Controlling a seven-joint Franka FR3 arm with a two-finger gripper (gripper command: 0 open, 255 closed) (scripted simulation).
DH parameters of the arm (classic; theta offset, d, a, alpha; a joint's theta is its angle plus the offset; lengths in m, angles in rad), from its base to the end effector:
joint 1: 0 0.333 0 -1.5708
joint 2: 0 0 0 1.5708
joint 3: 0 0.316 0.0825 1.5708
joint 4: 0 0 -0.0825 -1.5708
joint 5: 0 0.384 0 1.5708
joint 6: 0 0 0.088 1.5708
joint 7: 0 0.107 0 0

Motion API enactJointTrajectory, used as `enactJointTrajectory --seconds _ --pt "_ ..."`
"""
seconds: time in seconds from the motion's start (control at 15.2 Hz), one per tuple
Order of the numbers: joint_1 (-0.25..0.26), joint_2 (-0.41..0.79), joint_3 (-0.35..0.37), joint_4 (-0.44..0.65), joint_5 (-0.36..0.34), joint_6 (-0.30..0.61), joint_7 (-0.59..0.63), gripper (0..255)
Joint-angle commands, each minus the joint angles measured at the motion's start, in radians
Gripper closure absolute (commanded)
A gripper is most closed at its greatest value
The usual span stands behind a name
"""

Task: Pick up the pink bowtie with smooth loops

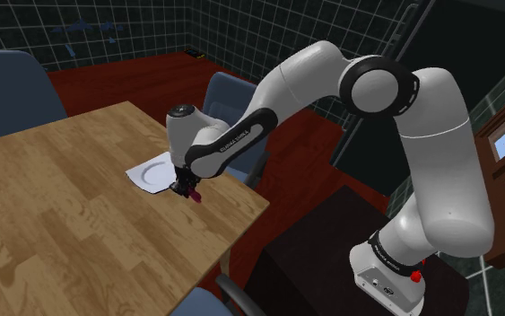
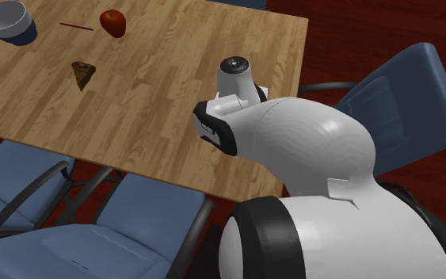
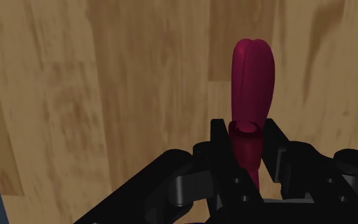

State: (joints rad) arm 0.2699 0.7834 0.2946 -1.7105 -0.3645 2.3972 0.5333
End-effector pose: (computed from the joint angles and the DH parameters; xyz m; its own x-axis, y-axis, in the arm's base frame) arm 0.5689 0.3385 0.1455 0.9732 0.2283 -0.0291 0.2295 -0.9722 0.0464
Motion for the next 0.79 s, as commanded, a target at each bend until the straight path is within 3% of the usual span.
enactJointTrajectory --seconds 0.0,0.73 --pt "-0.004 -0.021 0.006 -0.008 0.006 -0.014 -0.003 255" --pt "-0.025 -0.113 0.035 -0.026 0.038 -0.085 -0.023 255"
